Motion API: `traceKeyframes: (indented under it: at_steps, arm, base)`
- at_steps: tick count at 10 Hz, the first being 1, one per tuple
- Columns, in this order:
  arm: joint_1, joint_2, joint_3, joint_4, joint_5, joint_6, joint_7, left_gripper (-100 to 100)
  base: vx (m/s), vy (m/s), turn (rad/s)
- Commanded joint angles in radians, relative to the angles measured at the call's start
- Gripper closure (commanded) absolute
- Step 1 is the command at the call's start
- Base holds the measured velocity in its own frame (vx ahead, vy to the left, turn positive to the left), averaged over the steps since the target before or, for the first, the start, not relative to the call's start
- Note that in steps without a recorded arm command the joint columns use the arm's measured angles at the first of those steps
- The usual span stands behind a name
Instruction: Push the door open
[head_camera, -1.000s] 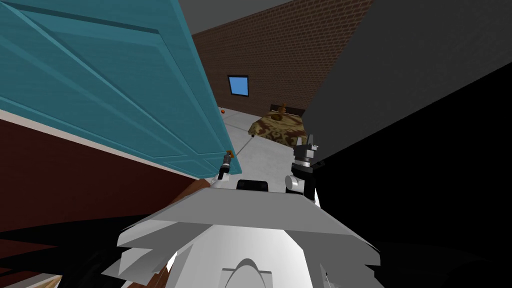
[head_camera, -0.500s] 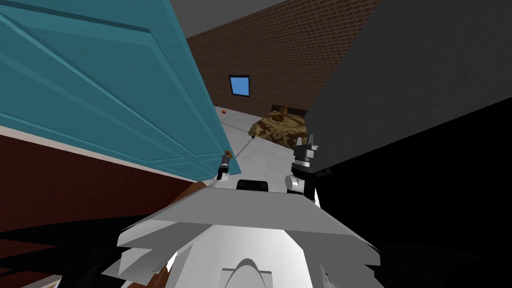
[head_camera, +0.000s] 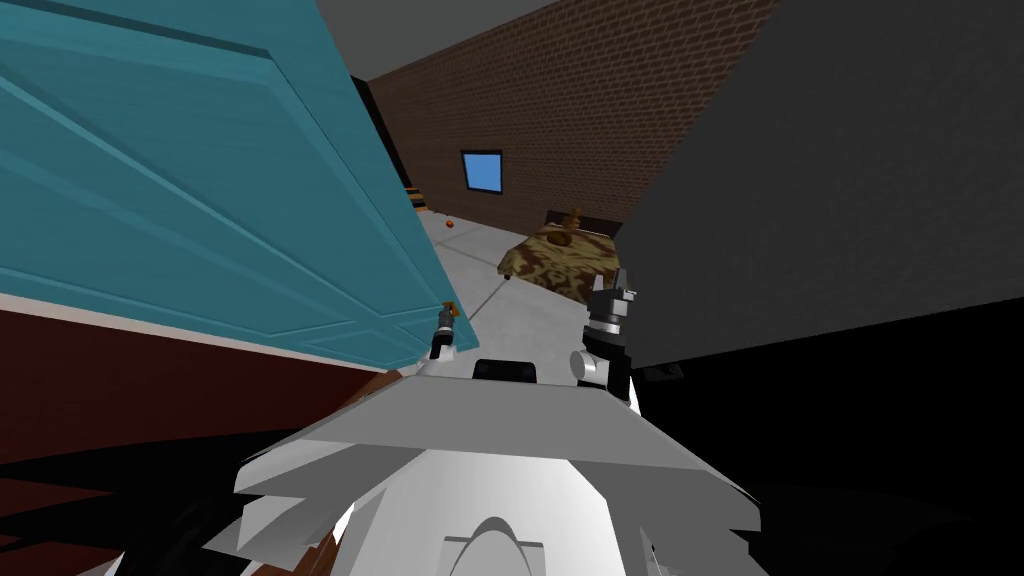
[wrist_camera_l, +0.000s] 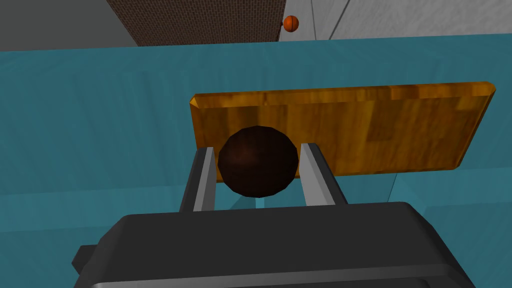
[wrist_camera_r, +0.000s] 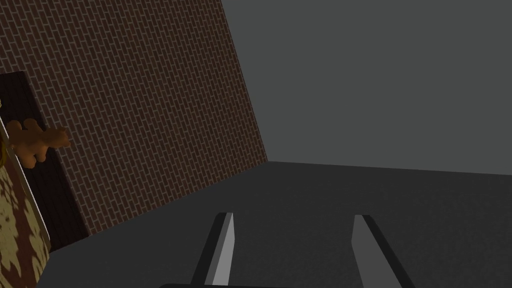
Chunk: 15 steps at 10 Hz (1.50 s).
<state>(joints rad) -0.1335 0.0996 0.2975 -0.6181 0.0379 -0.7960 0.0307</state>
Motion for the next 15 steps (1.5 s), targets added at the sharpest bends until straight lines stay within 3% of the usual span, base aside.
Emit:
traceKeyframes:
  at_steps: [1, 3, 4, 10, 12, 15]
  arm:
    - [-0.003, 0.004, 0.019, 0.001, 0.011, -0.003, -0.009, 100]
    - [-0.004, 0.005, 0.036, 0.001, 0.021, 0.000, -0.015, 100]
    - [0.000, 0.000, 0.030, -0.003, 0.018, 0.006, -0.015, 100]
    - [0.004, 0.012, 0.094, 0.001, 0.053, 0.002, -0.037, 100]
    - [0.004, 0.012, 0.094, 0.001, 0.053, 0.002, -0.037, 100]
    - [0.008, 0.019, 0.137, 0.003, 0.077, 0.001, -0.052, 100]
  base:
    - [0.188, -0.041, 0.066]
    - [0.175, -0.042, 0.051]
    - [0.074, -0.015, 0.023]
    - [0.190, -0.009, 0.044]
    - [0.085, -0.009, 0.017]
    - [0.193, -0.011, 0.052]
